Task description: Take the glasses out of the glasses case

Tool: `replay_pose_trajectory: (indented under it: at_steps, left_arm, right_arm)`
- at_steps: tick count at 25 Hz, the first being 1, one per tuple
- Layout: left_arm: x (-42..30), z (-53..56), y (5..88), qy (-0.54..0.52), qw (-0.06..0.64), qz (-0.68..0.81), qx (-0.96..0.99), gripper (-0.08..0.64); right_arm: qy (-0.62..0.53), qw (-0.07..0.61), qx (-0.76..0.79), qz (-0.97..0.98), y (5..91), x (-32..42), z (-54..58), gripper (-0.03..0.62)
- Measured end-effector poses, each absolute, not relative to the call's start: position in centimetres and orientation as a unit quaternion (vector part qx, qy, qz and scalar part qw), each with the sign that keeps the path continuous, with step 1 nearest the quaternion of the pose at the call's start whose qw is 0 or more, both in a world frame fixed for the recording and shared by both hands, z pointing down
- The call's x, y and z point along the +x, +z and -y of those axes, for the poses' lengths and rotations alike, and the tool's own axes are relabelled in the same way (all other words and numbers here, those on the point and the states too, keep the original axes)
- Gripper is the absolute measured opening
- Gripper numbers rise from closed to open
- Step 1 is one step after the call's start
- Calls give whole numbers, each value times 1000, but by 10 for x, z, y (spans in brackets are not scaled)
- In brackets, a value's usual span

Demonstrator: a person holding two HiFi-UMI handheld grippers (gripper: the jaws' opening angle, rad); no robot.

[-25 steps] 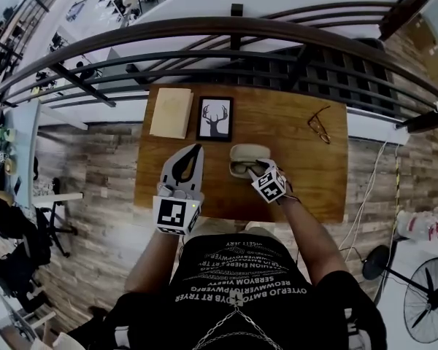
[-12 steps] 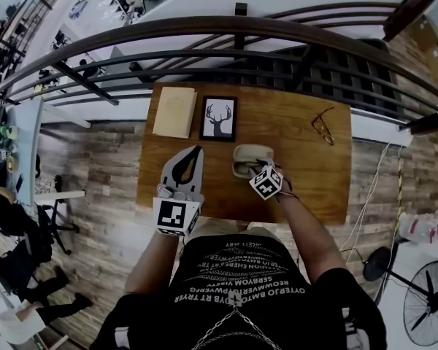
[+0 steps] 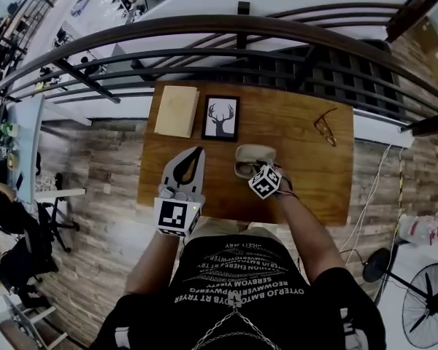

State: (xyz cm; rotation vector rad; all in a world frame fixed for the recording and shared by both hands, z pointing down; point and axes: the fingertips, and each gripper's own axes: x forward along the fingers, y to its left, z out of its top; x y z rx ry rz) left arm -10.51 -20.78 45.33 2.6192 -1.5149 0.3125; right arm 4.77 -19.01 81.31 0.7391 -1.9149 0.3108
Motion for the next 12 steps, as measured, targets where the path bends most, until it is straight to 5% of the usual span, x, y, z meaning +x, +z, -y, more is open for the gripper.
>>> replay_pose_trajectory:
  at_steps: [12]
  left_arm:
    - [-113, 203, 458, 108, 56, 500, 858, 28]
  right_arm:
    - [108, 514, 329, 785, 810, 49, 196, 15]
